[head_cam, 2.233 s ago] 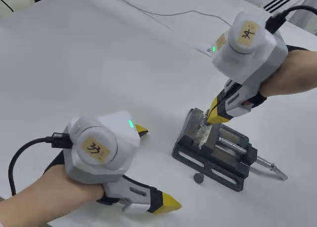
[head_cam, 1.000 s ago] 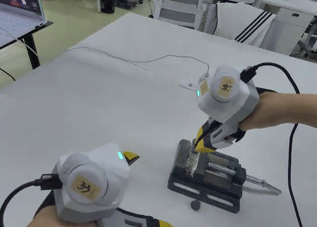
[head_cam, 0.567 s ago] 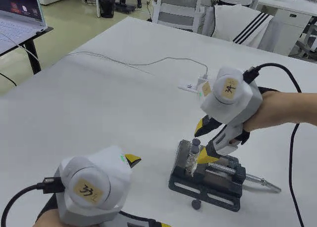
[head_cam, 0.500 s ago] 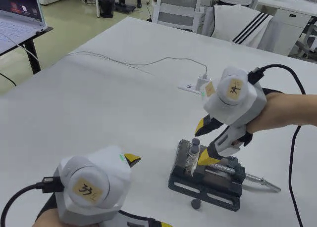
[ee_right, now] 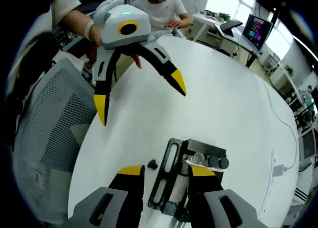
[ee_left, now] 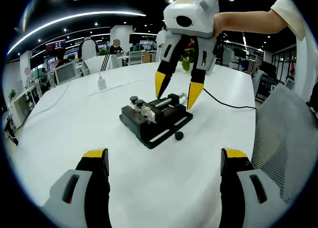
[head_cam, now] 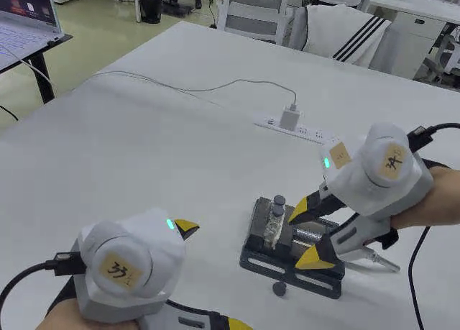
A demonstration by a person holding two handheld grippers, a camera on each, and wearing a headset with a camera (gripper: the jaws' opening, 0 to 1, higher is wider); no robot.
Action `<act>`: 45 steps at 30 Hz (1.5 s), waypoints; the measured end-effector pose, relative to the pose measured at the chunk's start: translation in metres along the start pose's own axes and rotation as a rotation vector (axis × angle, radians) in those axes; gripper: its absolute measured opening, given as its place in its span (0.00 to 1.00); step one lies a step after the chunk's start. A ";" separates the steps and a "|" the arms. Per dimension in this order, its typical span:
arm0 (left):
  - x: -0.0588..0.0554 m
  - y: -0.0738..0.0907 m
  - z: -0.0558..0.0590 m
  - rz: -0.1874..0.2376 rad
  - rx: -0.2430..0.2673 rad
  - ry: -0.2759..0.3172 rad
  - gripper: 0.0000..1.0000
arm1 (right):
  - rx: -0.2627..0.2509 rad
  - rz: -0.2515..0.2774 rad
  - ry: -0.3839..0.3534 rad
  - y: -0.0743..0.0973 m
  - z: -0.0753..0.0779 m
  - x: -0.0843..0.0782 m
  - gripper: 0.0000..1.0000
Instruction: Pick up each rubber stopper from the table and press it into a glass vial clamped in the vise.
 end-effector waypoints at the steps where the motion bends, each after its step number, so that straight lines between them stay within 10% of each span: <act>1: 0.000 0.000 0.000 0.000 0.000 0.000 0.92 | 0.004 0.000 0.020 -0.002 -0.003 0.000 0.30; 21: -0.006 0.004 0.004 0.005 0.001 0.016 0.91 | 0.030 -0.089 0.333 -0.046 -0.015 0.004 0.15; 45: -0.016 0.001 0.006 0.002 -0.010 0.045 0.91 | 0.058 -0.134 0.417 -0.065 -0.013 0.006 0.09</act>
Point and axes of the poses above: the centre of the closed fingertips' face, and the gripper's own axes: y roughly backward along the fingers, z roughly to its right, x roughly out of its top, the point moved 8 cm from there along y, roughly backward along the fingers, and after that the axes turned 13 degrees about -z, right-handed, at the moved point
